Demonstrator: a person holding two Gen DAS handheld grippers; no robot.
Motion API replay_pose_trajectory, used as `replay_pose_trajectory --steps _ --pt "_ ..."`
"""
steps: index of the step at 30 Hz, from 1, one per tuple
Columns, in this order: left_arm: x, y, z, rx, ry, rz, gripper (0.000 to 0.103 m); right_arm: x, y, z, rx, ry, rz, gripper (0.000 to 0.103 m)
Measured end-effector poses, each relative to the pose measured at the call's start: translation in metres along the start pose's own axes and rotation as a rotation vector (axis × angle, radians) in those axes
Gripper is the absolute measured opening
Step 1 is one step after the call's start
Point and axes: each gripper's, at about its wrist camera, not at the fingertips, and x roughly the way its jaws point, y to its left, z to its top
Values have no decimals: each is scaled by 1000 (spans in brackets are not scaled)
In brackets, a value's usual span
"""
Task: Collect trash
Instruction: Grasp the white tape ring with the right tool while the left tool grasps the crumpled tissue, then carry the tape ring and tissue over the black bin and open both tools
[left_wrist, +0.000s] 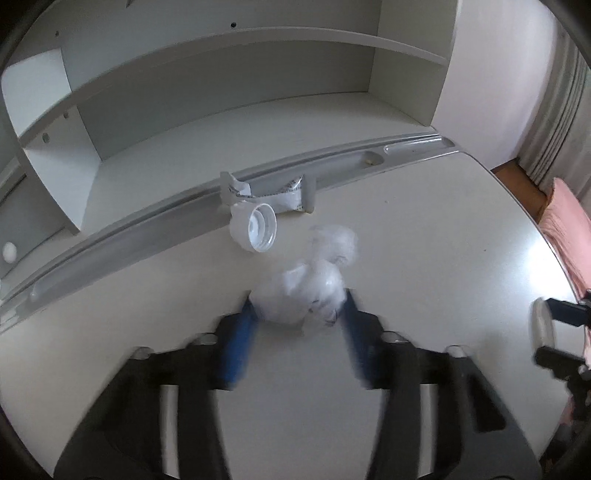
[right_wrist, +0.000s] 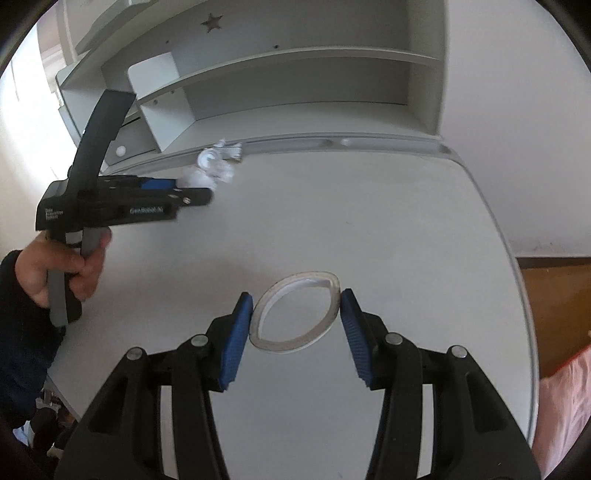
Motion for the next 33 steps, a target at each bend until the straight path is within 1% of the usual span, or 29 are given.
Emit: replay_pose_trajectory --steps 2,3,6,8,12,14,17,18,22,25,27,29,33 --pt "-7 -5 -2 -17 -2 -3 36 -11 -8 -8 24 -13 -12 49" --pt "-12 -14 -4 -14 -4 -9 36 -21 -16 -14 48 -26 -25 49" --pt "-25 -45 -10 26 -17 -32 36 -43 -36 -31 108 -50 -62 49" --pt "-35 -76 -16 66 -24 -81 36 -59 -55 -46 162 -65 -98 49" --pt "-54 -160 -32 173 -39 -214 36 -97 -97 -86 280 -86 -194 49" --pt "-62 -207 -41 242 -39 -286 36 -120 -122 -114 356 -96 -248 49" --pt "-68 -261 -51 319 -28 -367 36 -145 -150 -153 454 -99 -307 49" --pt "-70 -282 -57 351 -21 -396 36 -156 -163 -174 500 -93 -340 49" --pt "-76 -351 -79 473 1 -492 36 -179 -196 -235 636 -61 -406 49" --pt "-77 -392 -97 551 21 -545 36 -182 -218 -275 738 -15 -435 49" --pt "-72 -414 -107 588 44 -568 36 -180 -232 -301 809 19 -456 49" --pt "-62 -432 -116 622 66 -570 36 -175 -243 -322 866 51 -460 49" --pt "-40 -459 -132 668 115 -561 36 -169 -256 -351 918 100 -462 49"
